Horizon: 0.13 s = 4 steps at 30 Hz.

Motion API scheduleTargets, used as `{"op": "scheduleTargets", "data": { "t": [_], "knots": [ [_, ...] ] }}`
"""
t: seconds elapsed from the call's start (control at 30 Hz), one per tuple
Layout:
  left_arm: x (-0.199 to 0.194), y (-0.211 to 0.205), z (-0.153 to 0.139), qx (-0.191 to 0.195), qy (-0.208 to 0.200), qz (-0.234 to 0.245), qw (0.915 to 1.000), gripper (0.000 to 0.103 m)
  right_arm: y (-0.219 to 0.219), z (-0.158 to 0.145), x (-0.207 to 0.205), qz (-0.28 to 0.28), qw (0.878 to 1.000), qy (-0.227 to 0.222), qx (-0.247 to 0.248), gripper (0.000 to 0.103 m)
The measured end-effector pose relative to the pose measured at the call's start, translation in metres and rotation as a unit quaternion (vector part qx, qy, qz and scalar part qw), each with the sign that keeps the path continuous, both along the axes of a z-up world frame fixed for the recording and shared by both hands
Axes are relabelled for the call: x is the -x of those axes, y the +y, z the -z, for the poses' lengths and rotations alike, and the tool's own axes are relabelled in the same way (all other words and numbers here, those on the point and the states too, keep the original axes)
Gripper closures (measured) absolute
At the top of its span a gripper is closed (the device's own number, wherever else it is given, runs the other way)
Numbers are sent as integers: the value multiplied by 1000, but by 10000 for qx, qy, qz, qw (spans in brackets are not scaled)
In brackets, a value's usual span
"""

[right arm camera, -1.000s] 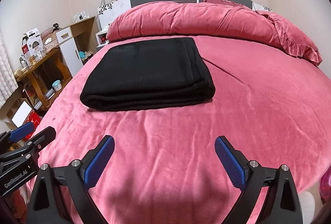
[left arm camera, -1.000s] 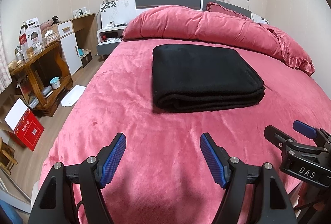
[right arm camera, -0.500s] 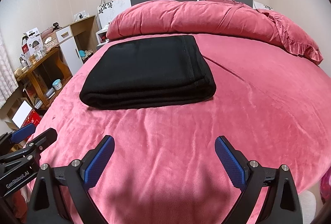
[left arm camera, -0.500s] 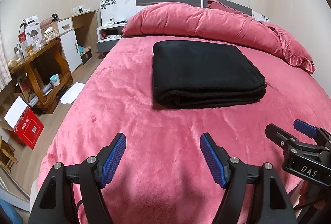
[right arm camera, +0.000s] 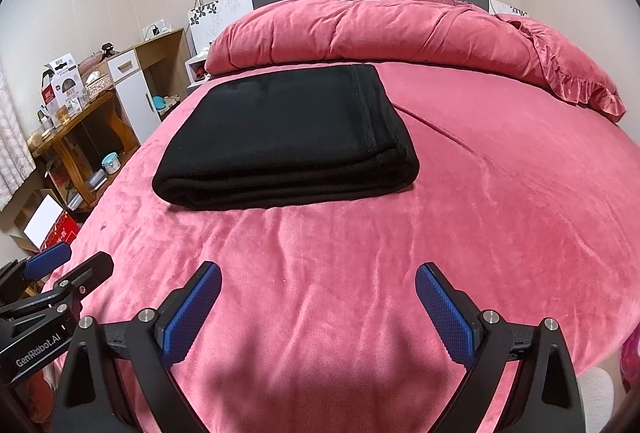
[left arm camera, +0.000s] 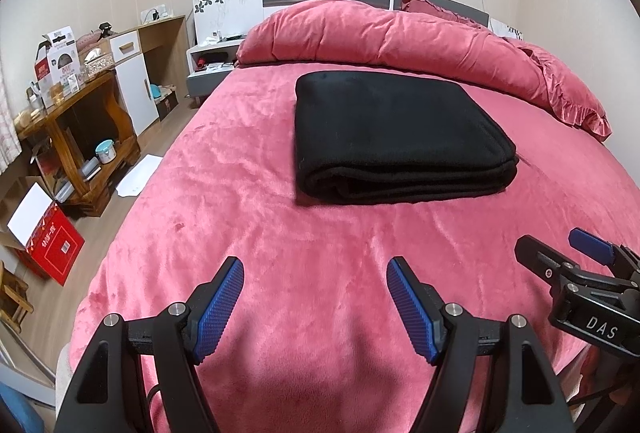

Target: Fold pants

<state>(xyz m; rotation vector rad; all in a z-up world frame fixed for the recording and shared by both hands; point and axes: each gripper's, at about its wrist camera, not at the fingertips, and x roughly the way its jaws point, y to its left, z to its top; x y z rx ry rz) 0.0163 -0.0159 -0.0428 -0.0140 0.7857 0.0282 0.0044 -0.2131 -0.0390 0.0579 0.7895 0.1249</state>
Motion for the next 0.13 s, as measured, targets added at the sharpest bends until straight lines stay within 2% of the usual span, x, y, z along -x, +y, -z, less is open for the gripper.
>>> {"op": "scheduleTargets", "data": {
  "t": [0.13],
  "knots": [
    [-2, -1, 3, -17, 39, 3, 10000, 28, 0, 1, -1, -4, 10000, 17, -8, 5]
  ]
}}
